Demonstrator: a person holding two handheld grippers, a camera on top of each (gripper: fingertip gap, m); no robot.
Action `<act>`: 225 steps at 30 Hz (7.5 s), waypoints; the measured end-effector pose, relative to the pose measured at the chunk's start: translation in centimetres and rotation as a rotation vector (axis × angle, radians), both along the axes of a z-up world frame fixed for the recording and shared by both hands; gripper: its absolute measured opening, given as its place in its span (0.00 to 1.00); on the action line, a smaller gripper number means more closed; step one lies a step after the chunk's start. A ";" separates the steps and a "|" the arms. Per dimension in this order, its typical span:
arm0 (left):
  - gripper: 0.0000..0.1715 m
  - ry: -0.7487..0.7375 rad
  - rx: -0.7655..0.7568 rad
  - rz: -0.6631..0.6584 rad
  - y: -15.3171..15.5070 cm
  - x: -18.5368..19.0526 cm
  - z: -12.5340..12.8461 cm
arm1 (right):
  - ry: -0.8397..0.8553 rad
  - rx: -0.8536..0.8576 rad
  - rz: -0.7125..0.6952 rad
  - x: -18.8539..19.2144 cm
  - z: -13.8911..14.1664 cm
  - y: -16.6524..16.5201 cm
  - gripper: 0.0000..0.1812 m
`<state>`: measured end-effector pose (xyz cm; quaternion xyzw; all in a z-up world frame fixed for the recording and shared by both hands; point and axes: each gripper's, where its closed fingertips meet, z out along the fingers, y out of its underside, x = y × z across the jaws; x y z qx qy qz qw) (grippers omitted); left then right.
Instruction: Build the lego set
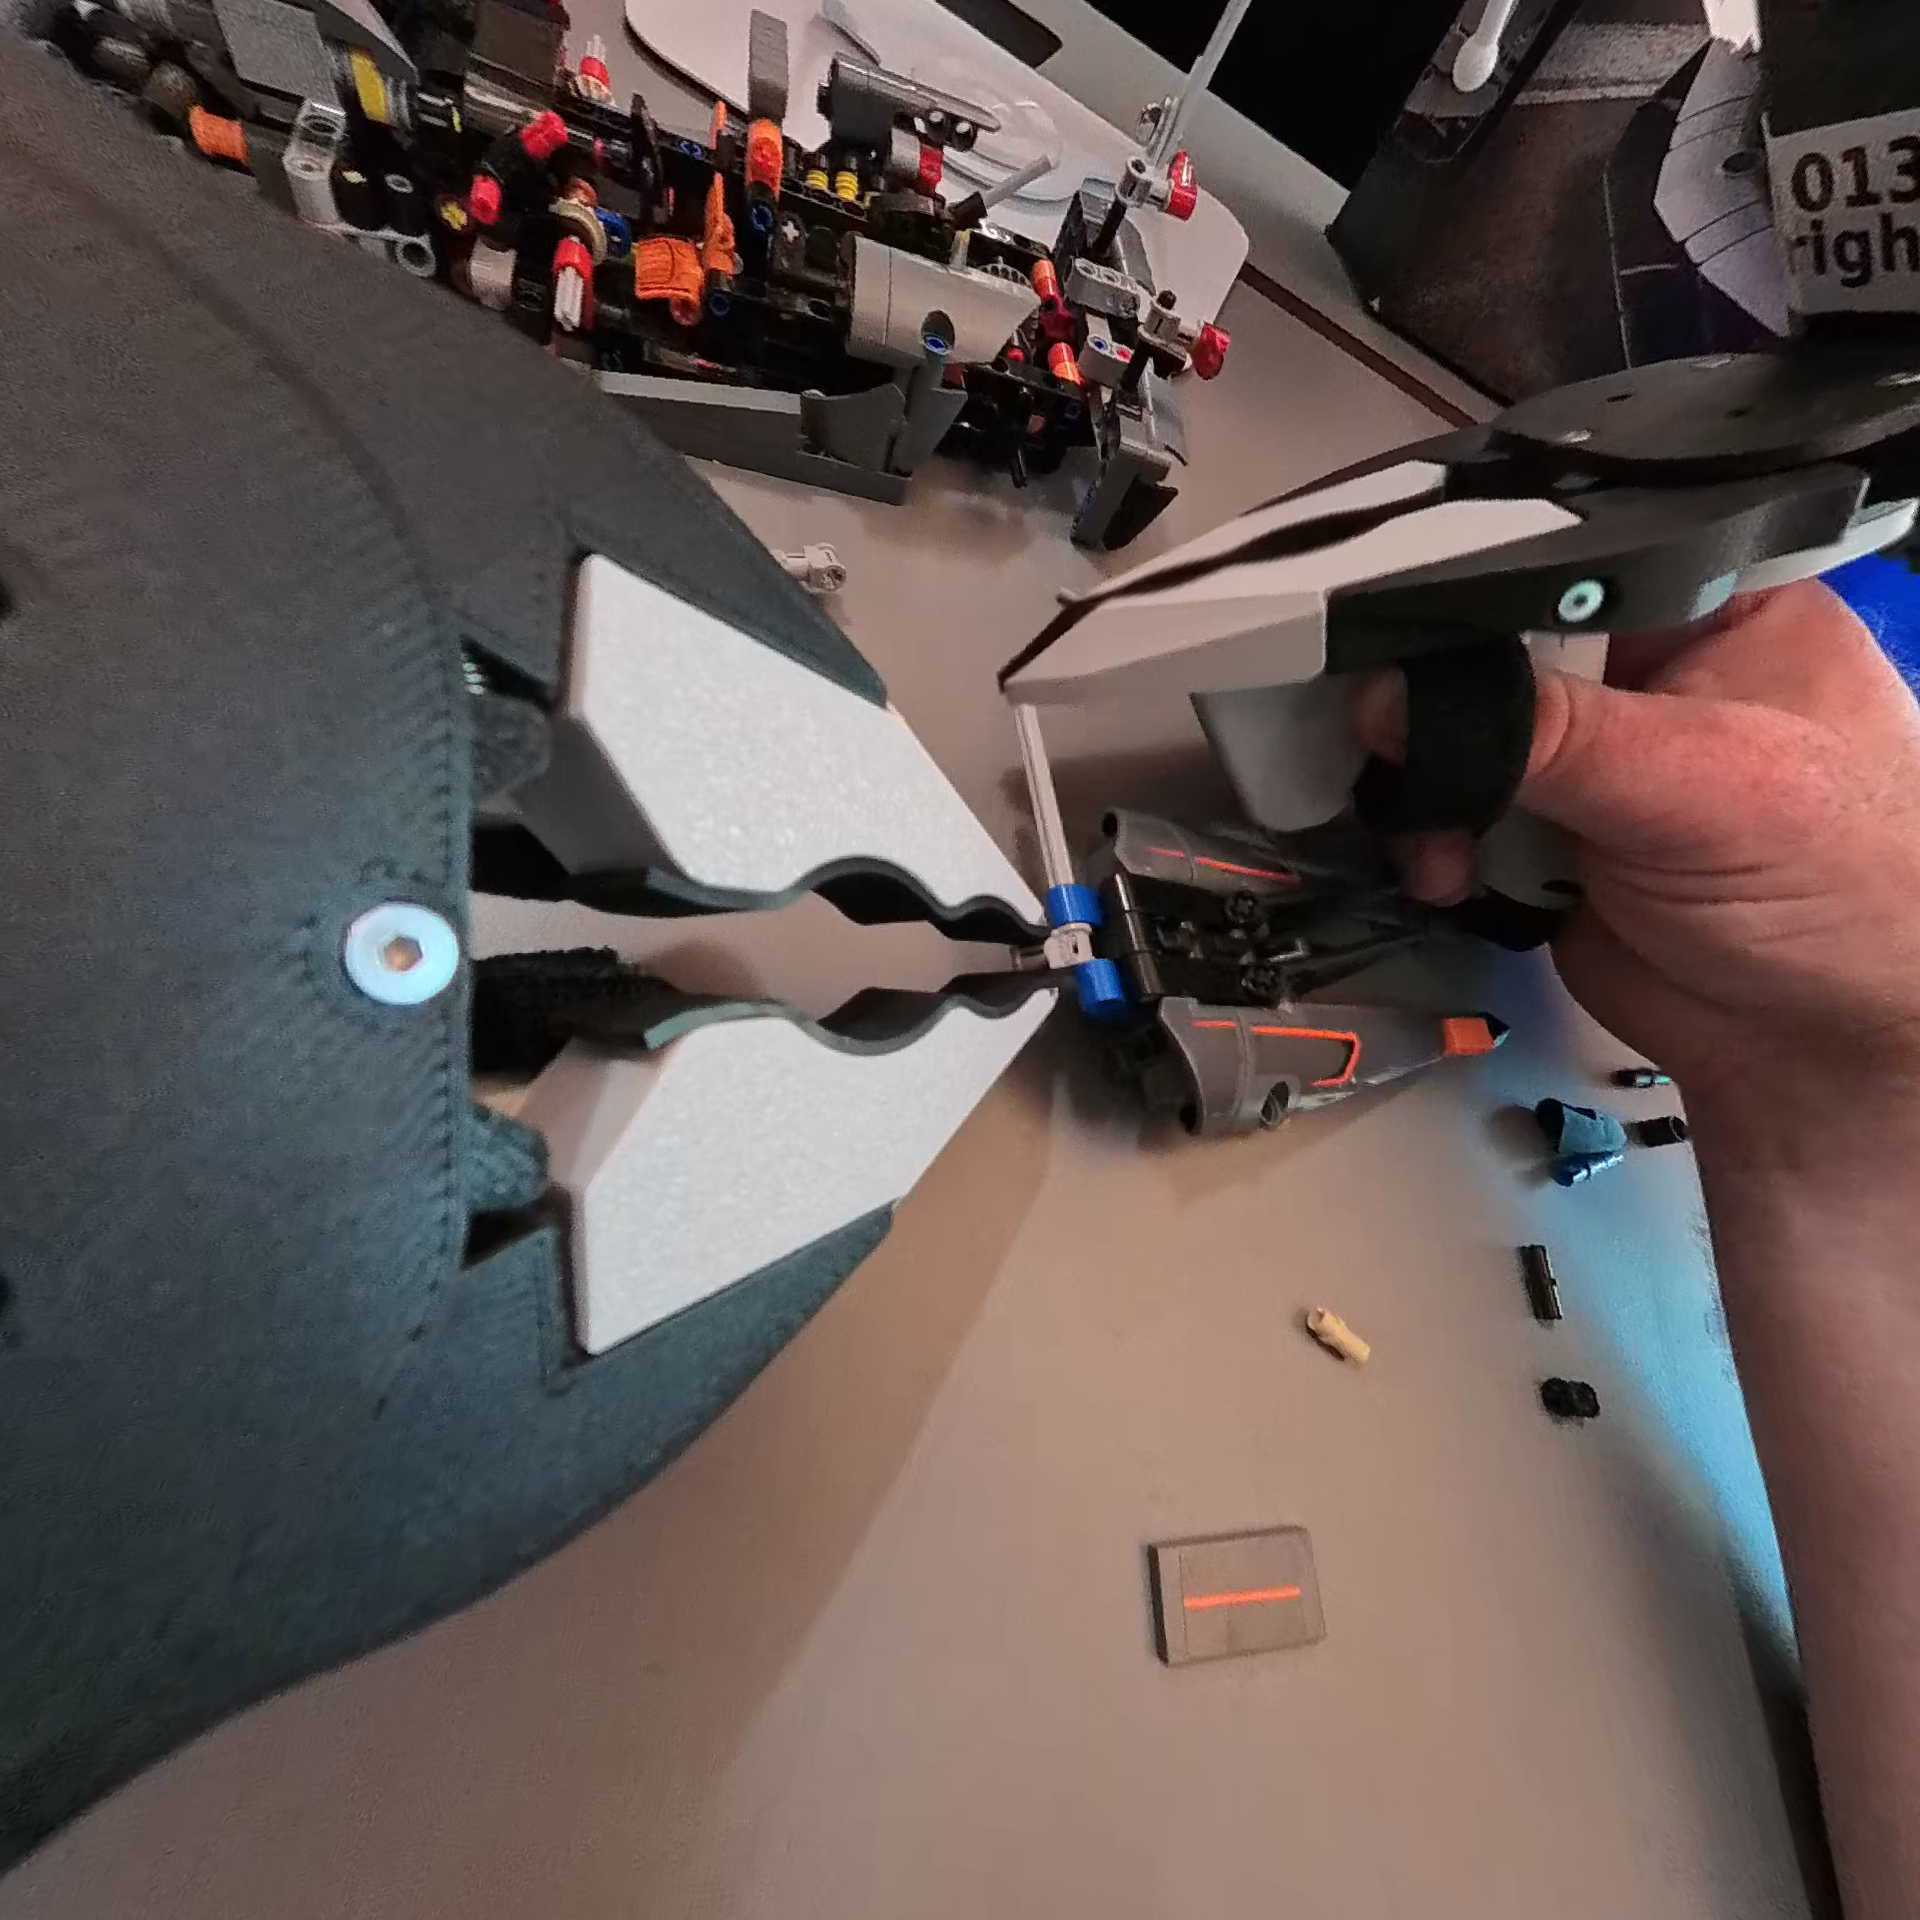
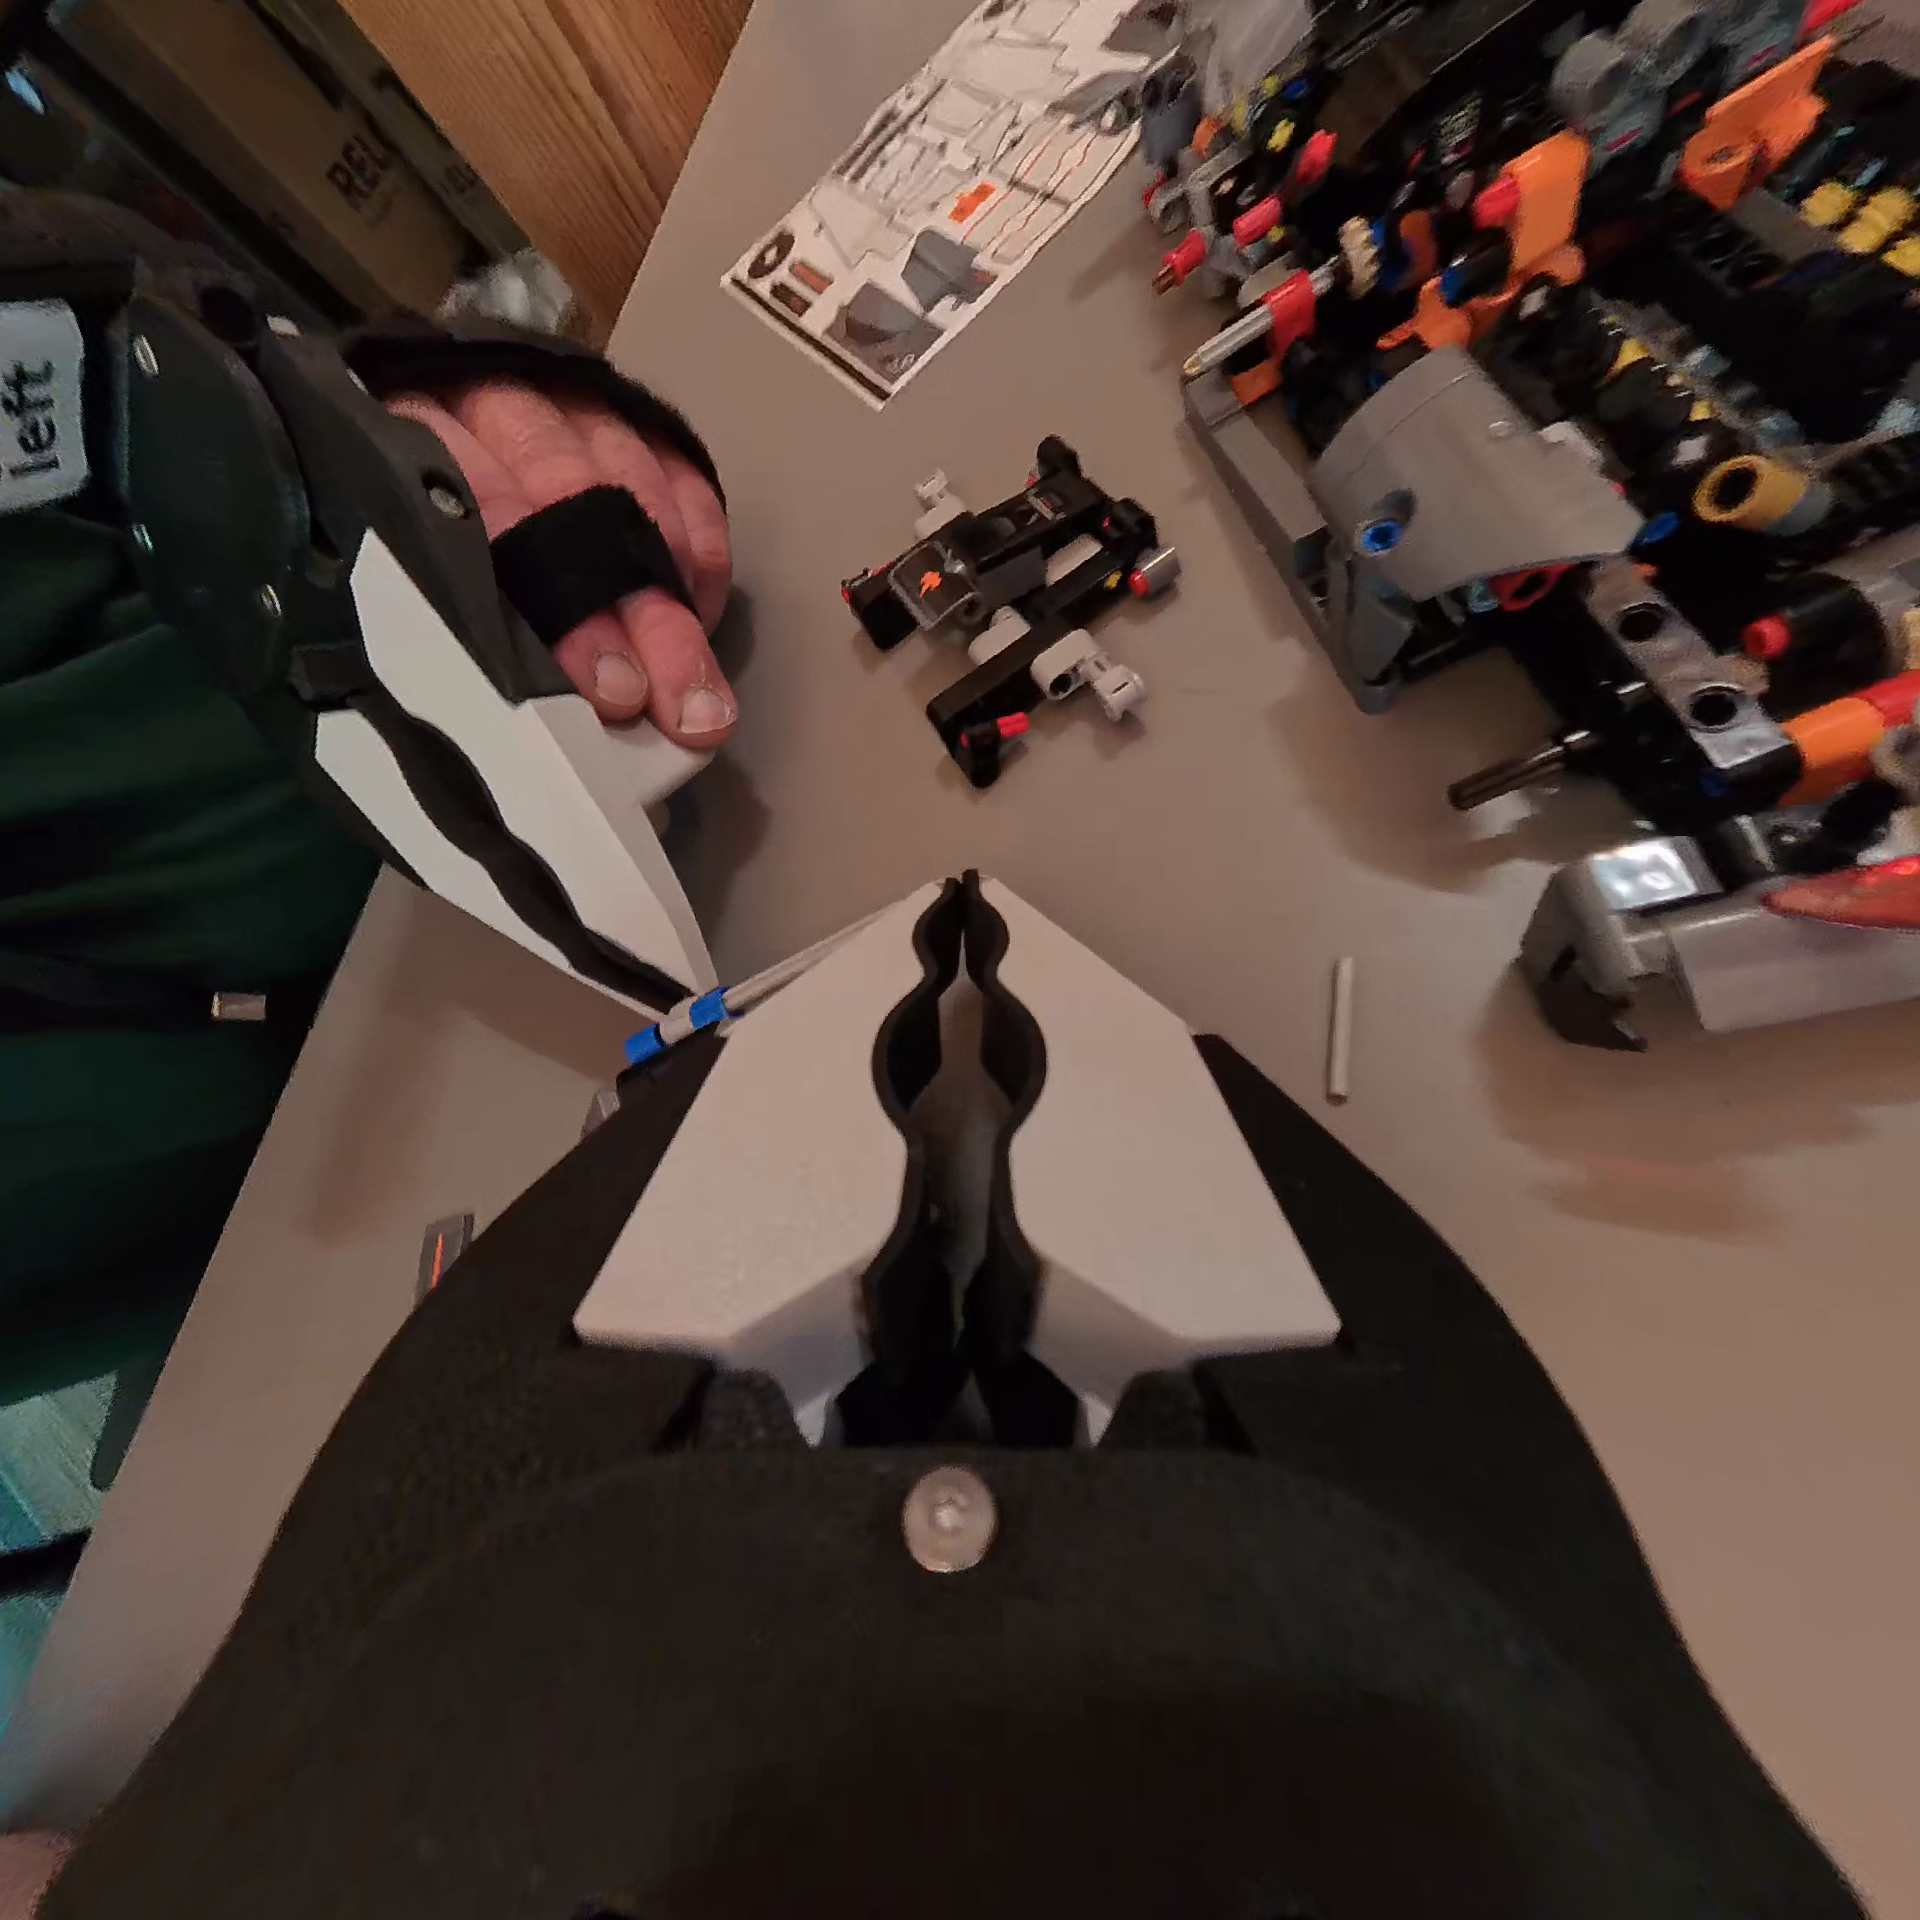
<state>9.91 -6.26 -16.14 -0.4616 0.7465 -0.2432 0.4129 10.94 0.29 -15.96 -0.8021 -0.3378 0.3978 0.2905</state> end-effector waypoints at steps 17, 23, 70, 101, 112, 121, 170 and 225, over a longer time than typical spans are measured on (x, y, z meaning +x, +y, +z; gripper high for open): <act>0.02 0.004 0.022 -0.011 -0.1 0.0 -0.2 | 0.114 -0.295 0.010 0.4 -0.1 -1.1 0.06; 0.02 0.005 0.035 -0.032 -0.5 0.0 -0.3 | 0.181 -0.378 0.014 0.8 0.3 -1.6 0.13; 0.02 0.027 0.144 -0.038 -0.4 0.0 -1.0 | 0.280 -0.506 0.193 -0.1 1.5 -3.2 0.01; 0.02 0.011 0.133 -0.030 -0.1 0.2 -0.7 | 0.256 -0.470 0.052 0.6 0.8 -2.5 0.02; 0.13 0.042 0.059 -0.036 -0.4 -0.2 -0.9 | 0.308 -0.472 0.023 0.8 1.4 -2.7 0.01; 0.20 -0.004 -0.033 -0.069 -2.4 -0.5 0.6 | 0.314 -0.481 -0.043 1.3 1.2 -2.8 0.01; 0.07 0.139 -0.219 -0.046 -2.1 1.8 -1.0 | 0.236 -0.813 -0.102 1.2 0.8 -3.4 0.01; 0.03 0.149 -0.215 -0.107 -2.3 2.3 -1.1 | -0.503 0.080 0.288 1.2 -0.9 -6.9 0.39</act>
